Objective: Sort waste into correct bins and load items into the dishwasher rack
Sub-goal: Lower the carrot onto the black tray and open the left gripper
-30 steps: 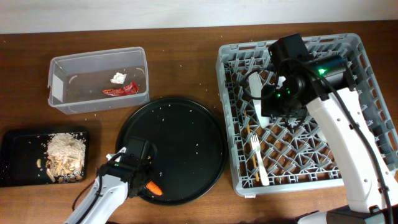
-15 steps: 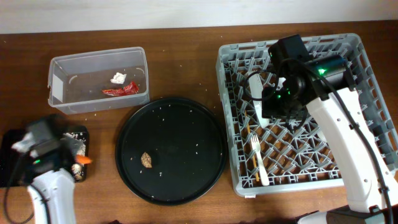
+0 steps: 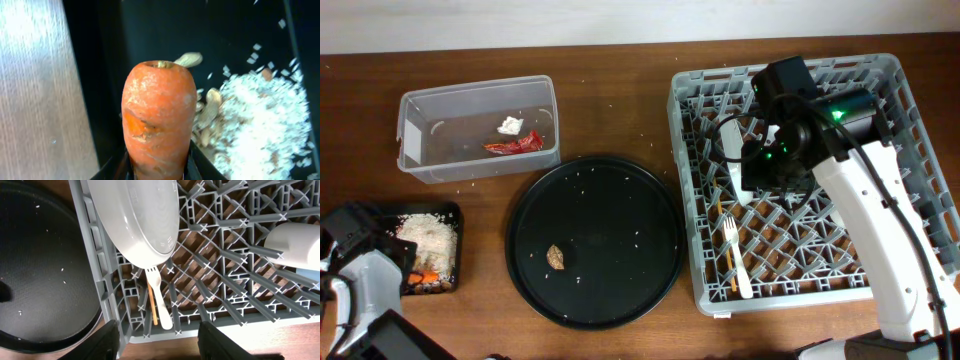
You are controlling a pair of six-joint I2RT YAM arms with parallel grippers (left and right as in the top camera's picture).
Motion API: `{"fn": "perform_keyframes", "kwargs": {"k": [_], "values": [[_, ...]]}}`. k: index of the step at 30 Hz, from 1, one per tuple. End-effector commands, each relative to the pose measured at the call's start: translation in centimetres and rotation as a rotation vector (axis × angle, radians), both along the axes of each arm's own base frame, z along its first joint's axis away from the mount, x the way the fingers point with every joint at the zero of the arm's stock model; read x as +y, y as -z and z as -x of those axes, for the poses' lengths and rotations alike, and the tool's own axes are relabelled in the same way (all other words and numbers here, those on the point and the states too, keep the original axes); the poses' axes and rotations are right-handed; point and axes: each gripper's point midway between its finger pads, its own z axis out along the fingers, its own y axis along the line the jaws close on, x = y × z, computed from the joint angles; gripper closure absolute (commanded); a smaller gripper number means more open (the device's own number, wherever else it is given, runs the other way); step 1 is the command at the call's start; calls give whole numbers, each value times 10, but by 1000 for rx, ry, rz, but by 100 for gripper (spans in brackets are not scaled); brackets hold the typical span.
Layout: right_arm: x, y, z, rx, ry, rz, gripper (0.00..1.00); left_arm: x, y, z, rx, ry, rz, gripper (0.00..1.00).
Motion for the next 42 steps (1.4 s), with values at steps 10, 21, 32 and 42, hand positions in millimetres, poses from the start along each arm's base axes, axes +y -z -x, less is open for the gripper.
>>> {"fn": "perform_keyframes", "kwargs": {"k": [10,21,32,42], "values": [[-2,-7,-1,-29,10,-1,45,-53,11,-9,46,140,170,99],[-2,-7,-1,-30,10,-1,46,-103,12,-42,30,320,206,99],[-2,-7,-1,-30,10,-1,46,-13,-13,-15,8,61,70,99],[-2,-7,0,-25,10,0,46,0,26,-5,74,8,124,87]]}}
